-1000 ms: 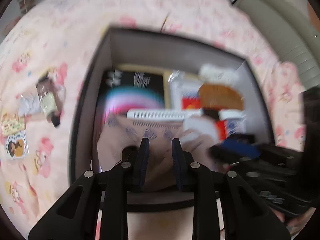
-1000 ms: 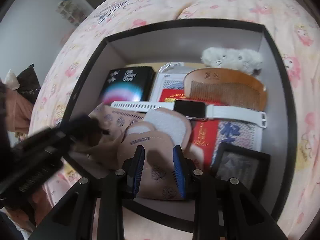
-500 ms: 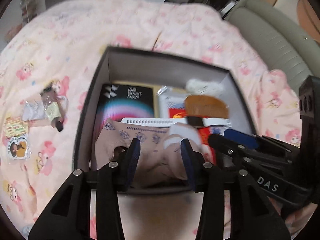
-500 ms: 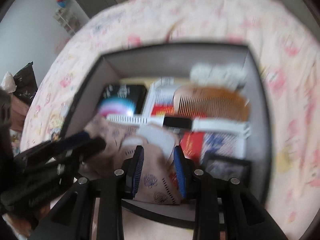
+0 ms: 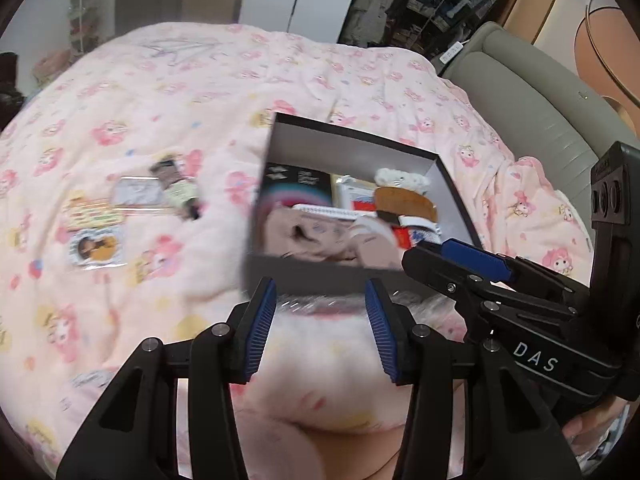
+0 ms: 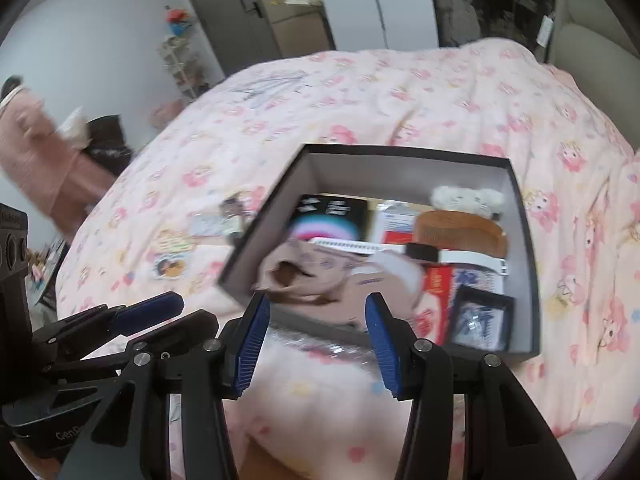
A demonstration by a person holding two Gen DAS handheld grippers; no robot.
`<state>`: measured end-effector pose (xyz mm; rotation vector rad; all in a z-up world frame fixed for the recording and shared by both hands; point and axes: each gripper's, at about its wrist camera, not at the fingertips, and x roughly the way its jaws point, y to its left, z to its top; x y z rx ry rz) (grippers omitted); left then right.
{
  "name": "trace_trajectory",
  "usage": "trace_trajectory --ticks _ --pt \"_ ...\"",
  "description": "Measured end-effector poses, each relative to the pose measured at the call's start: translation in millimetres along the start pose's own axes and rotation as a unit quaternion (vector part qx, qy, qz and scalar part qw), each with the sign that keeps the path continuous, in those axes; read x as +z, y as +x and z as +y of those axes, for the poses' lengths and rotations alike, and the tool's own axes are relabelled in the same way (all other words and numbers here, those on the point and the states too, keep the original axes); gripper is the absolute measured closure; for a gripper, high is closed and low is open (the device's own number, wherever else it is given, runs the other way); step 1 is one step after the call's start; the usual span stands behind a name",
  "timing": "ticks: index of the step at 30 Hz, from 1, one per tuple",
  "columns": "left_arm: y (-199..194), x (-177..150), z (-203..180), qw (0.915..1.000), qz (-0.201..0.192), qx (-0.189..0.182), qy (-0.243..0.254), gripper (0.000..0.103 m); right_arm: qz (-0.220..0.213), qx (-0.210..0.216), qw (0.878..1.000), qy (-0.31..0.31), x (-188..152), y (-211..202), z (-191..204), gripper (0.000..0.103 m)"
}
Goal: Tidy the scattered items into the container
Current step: 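Open both grippers and withdraw them from the box, then grasp the cartoon-girl sticker card with both grippers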
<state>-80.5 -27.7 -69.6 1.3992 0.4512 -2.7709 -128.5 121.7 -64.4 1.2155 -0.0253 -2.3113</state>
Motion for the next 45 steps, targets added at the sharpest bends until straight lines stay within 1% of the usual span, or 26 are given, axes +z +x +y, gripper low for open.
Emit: trace_trajectory --ticks 3,8,11,14,16,20,23,26,28,31,35,37,41,42,45 --pt "-17 -8 19 0.9998 -0.007 0.017 -0.011 0.058 0.004 0.023 1.000 -0.004 -7 2 22 0.057" --pt "-47 -21 60 0.9982 -0.021 0.036 -0.044 0.058 0.013 0.062 0.998 -0.018 -12 12 68 0.057" --pt "-62 -27 82 0.9970 -0.034 0.048 -0.050 0.058 0.024 0.087 0.995 -0.033 -13 21 95 0.057" --pt "-68 -32 109 0.9951 -0.044 0.049 -0.074 0.058 0.030 0.100 0.994 -0.046 -12 32 117 0.057" --pt "-67 -35 126 0.9938 -0.045 0.053 -0.088 0.057 0.042 0.102 0.992 -0.055 -11 47 134 0.057" --pt "-54 -35 169 0.9880 -0.031 0.052 -0.142 0.058 0.070 0.089 0.991 -0.074 -10 80 157 0.057" --pt "-48 -32 193 0.9847 -0.035 0.043 -0.165 0.060 0.100 0.093 0.987 -0.079 -8 109 173 0.058" --pt "-39 -29 214 0.9828 -0.031 0.049 -0.175 0.060 0.119 0.094 0.985 -0.083 -3 132 188 0.058" --pt "-32 -27 227 0.9814 -0.027 0.043 -0.185 0.059 0.122 0.089 0.984 -0.092 1 142 196 0.058" --pt "-19 -22 243 0.9810 -0.017 0.047 -0.188 0.059 0.130 0.083 0.983 -0.097 8 161 204 0.058" --pt "7 -19 269 0.9804 -0.001 0.047 -0.192 0.056 0.157 0.084 0.980 -0.086 14 194 207 0.057" --pt "21 -18 283 0.9792 0.009 0.055 -0.195 0.056 0.164 0.074 0.980 -0.087 16 209 207 0.057" --pt "52 -19 316 0.9726 0.040 0.071 -0.218 0.055 0.186 0.063 0.977 -0.084 17 239 202 0.057" --pt "58 -19 322 0.9712 0.045 0.072 -0.222 0.052 0.194 0.061 0.976 -0.078 17 247 200 0.057" --pt "74 -17 336 0.9681 0.057 0.068 -0.234 0.049 0.211 0.061 0.973 -0.064 16 269 195 0.057"
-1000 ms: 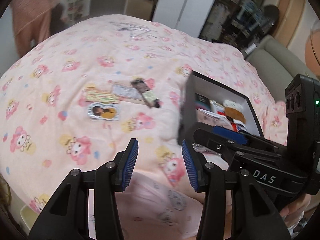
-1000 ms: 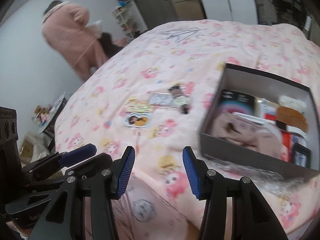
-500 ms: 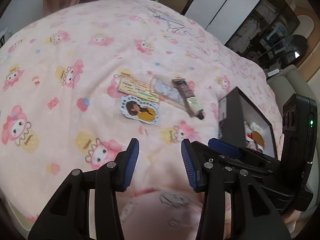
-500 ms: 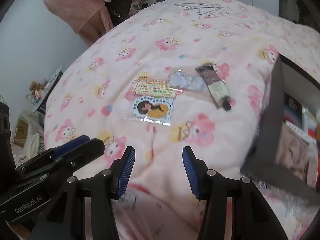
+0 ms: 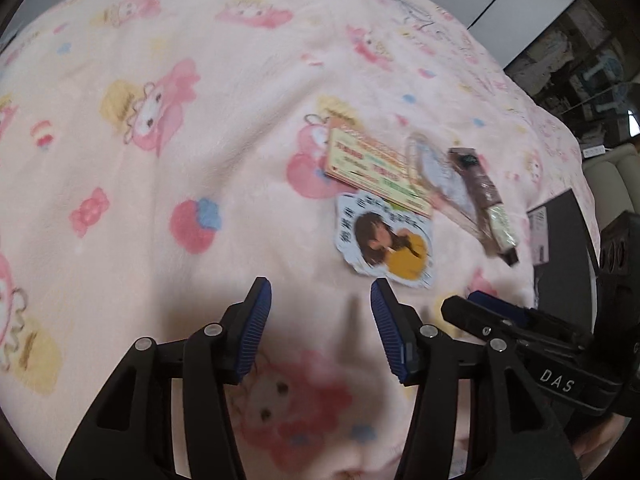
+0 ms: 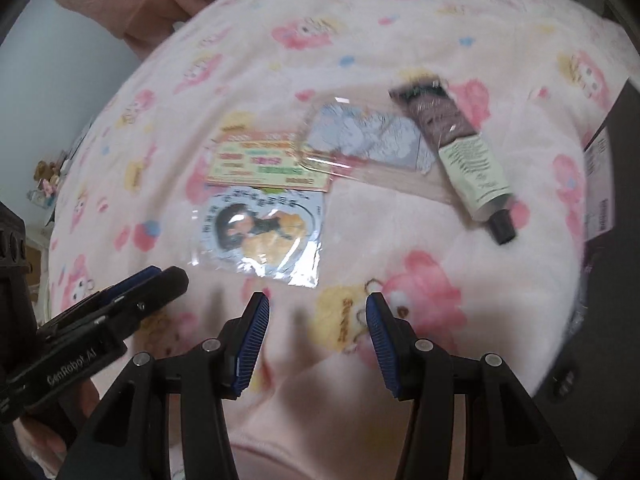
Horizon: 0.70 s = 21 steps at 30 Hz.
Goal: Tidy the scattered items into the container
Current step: 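Grasp the cartoon-girl sticker card with both grippers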
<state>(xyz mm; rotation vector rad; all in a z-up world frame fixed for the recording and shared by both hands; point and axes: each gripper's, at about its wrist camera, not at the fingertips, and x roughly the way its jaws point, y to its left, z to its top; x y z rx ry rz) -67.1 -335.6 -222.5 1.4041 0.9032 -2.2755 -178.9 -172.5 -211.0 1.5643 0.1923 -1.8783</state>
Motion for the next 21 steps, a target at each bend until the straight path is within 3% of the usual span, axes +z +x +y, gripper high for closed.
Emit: trace_trajectory --ticks 3,8,10,12,14,15,18,21 --pt "12 7 3 1.0000 0.004 -0.003 -0.005 0.045 0.005 0.003 1.000 0.004 6 14 -2 0.056" --pt "28 14 2 0.9998 0.015 -0.006 -0.009 0.043 0.002 0.019 1.000 0.012 16 31 -4 0.045" --pt "27 13 1 0.9999 0.011 -0.008 -0.006 0.048 0.000 0.037 0.999 0.018 19 36 -5 0.045" --pt "23 10 4 0.9998 0.007 -0.017 -0.007 0.068 -0.001 0.052 0.998 0.018 19 37 -5 0.045" --pt "14 5 4 0.9996 0.004 -0.027 -0.006 0.082 -0.005 0.071 0.997 0.014 17 32 -3 0.052" --pt "8 2 3 0.9992 0.004 -0.039 -0.002 0.087 -0.003 0.082 0.997 0.011 16 29 -2 0.063" --pt "-9 -6 2 0.9977 0.003 -0.068 0.008 0.087 -0.004 0.113 0.994 -0.008 8 14 2 0.066" --pt "-7 0 6 0.9994 -0.003 -0.035 0.000 0.086 -0.021 0.093 0.995 -0.008 9 7 0 0.066"
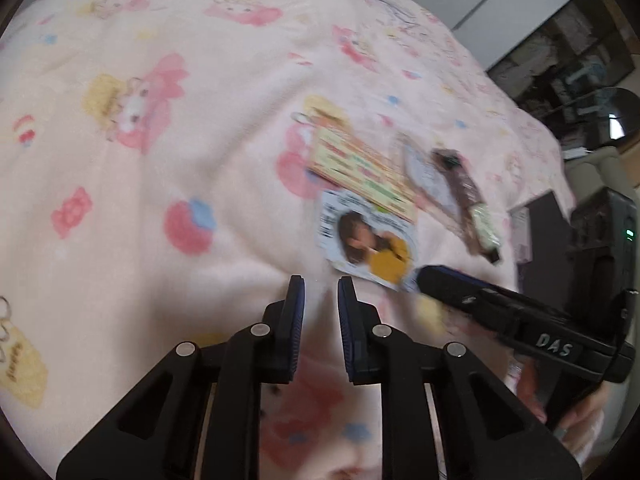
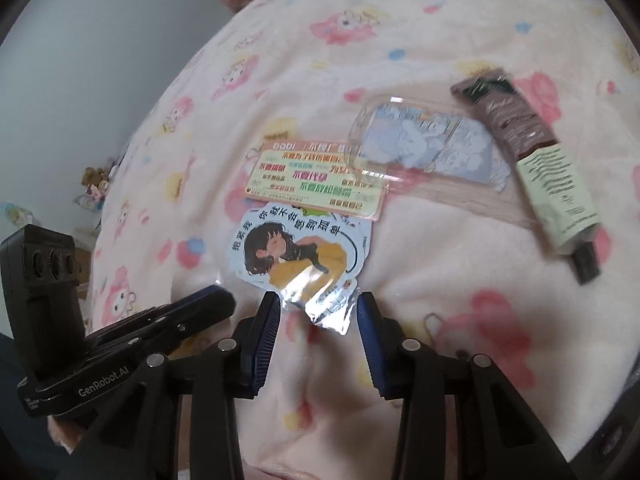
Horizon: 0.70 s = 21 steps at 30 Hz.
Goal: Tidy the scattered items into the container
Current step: 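Grasp the cartoon-girl sticker card with both grippers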
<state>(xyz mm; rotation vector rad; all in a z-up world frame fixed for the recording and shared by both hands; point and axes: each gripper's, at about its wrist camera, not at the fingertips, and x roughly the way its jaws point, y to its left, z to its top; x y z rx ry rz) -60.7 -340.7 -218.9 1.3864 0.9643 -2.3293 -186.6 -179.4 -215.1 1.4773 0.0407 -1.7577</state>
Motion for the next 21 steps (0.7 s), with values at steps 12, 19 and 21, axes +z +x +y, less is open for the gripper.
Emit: trace_trajectory --ticks 12,19,21 --pt "42 45 14 0.9986 -0.012 -0.008 -0.050 0.077 0.007 0.005 0.999 0.045 28 39 -29 0.048" --pt "12 13 -9 0.9993 -0.010 -0.007 -0.035 0.093 0.011 0.031 0.999 0.001 13 13 -7 0.081" --pt "1 1 -14 0.9995 -0.008 -0.012 -0.027 0.093 0.004 0.042 0.999 0.001 1 -4 -5 0.081"
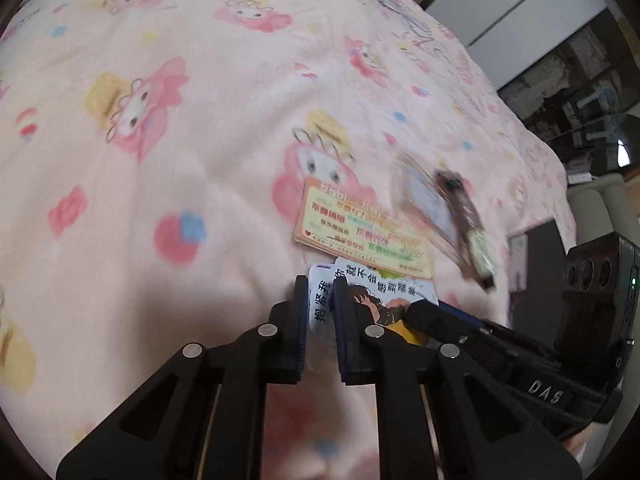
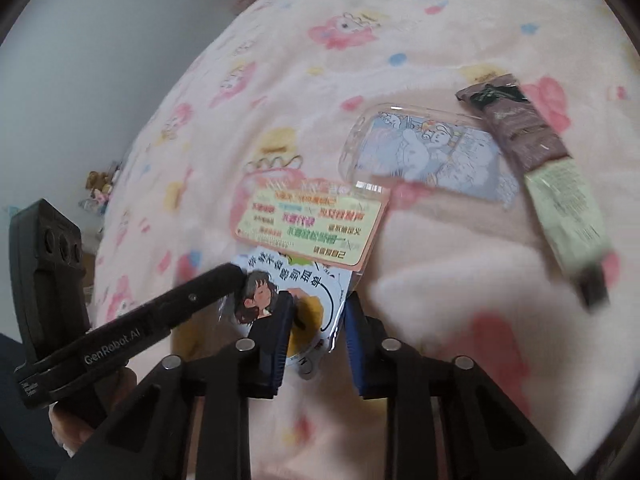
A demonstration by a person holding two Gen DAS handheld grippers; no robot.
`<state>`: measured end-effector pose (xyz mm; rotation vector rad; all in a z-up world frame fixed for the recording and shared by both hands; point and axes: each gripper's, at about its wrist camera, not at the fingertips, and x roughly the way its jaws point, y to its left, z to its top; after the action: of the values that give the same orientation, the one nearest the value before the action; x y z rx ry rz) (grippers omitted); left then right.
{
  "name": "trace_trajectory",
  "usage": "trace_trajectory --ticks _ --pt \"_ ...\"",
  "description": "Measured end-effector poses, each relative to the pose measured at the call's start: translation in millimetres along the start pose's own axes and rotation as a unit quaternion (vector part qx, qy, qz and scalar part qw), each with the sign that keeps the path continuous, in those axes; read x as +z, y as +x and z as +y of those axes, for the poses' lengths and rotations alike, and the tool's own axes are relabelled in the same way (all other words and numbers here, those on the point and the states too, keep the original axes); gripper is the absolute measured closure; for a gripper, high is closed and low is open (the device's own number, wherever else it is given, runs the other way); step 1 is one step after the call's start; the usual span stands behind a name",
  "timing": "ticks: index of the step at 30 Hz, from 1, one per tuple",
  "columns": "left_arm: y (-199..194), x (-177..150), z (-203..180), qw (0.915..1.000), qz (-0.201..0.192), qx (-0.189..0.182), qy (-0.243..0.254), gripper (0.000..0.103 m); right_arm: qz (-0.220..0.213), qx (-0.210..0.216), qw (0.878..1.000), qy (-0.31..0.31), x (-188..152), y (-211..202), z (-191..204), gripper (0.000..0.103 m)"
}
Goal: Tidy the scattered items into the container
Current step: 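Grasp the cartoon-girl sticker card with both grippers, then carry the sticker card over the black box with both grippers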
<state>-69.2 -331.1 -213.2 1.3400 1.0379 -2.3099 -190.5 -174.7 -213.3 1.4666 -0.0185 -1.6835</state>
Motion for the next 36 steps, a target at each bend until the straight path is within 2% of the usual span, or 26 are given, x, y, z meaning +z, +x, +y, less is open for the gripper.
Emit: trace_trajectory --ticks 3,9,19,23,27,36 --pt "-13 -17 -10 0.9999 0.007 -0.006 0.013 0.093 -0.002 0.003 1.000 -0.007 -19 -21 13 0.082" --pt "-35 -46 -35 0.9992 0.010 0.000 0.038 0.093 -0.005 -0.023 1.000 -0.010 -51 -52 17 0.081" --pt "-81 -85 -107 0.9947 -0.001 -0.032 0.098 0.093 -0.062 -0.046 0.997 -0.024 -92 -147 22 0.081" --pt "-79 -106 -144 0.9910 0.010 -0.055 0.122 0.093 -0.085 -0.066 0.994 -0.022 -110 -186 6 0.081" --pt "-71 -121 -174 0.9883 0.017 -0.060 0.139 0.093 -0.102 -0.082 0.991 -0.004 -124 -212 -15 0.081" --pt "-66 -143 -217 0.9843 0.022 -0.068 0.161 0.093 -0.118 -0.094 0.988 0.010 -146 -246 -48 0.081"
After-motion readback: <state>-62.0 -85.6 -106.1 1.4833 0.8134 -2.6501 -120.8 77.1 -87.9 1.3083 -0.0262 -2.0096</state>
